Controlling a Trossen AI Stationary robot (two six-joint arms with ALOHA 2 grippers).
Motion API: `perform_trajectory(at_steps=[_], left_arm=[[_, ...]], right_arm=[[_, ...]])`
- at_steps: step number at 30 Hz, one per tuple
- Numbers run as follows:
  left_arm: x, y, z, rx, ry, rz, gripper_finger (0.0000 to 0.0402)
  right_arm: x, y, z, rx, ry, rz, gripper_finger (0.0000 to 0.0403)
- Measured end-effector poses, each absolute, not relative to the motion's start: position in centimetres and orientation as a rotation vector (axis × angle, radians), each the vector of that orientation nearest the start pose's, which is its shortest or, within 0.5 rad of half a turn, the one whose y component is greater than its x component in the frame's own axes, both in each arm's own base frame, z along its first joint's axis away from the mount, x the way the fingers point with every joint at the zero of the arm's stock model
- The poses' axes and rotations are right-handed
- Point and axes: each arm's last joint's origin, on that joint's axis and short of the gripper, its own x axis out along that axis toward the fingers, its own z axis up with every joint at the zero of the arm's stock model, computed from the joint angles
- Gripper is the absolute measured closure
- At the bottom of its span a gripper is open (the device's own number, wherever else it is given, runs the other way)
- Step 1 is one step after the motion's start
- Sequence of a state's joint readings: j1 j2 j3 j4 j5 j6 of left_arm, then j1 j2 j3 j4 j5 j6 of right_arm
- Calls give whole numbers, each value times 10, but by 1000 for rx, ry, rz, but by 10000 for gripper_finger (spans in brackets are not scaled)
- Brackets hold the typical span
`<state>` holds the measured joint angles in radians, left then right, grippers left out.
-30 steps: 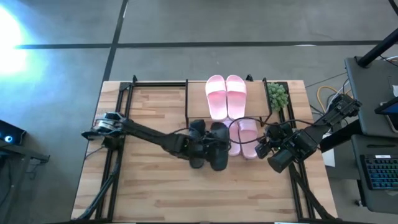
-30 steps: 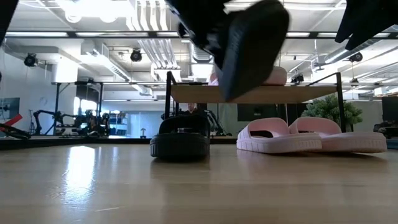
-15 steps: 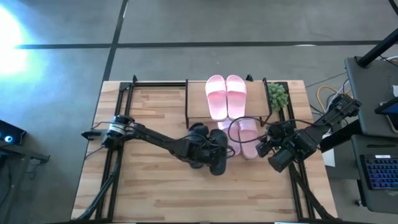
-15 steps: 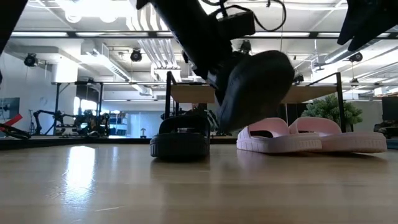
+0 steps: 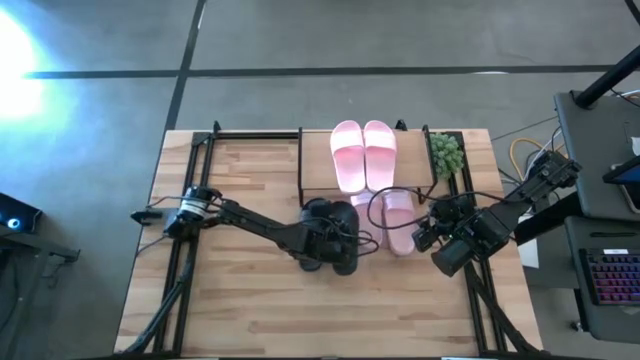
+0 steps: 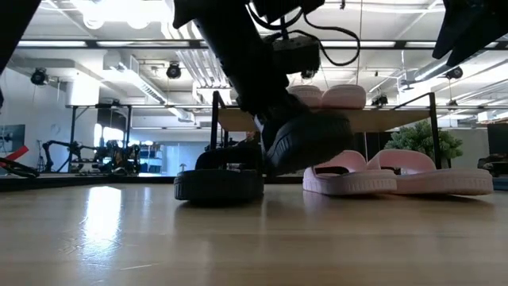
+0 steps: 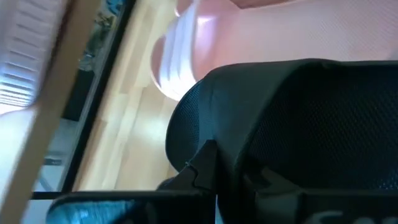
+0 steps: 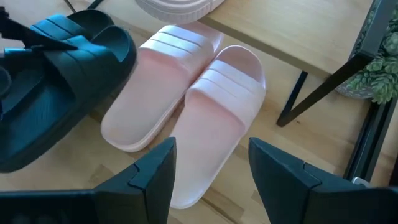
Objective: Pick and place slides into the shelf
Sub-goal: Put the black slipper under the shelf
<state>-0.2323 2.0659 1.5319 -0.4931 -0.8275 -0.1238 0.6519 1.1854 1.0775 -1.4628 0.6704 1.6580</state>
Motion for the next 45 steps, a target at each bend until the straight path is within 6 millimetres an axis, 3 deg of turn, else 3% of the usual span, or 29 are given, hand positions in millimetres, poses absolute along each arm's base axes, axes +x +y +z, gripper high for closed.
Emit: perform_trajectory(at_steps=[22, 45], left_arm=[[421, -55, 190, 512, 902, 754, 400], [428, -25, 189, 425, 976, 632, 400]], right_arm=[[146, 89, 291, 497, 813, -900, 211], [143, 87, 291, 458, 832, -920, 211]])
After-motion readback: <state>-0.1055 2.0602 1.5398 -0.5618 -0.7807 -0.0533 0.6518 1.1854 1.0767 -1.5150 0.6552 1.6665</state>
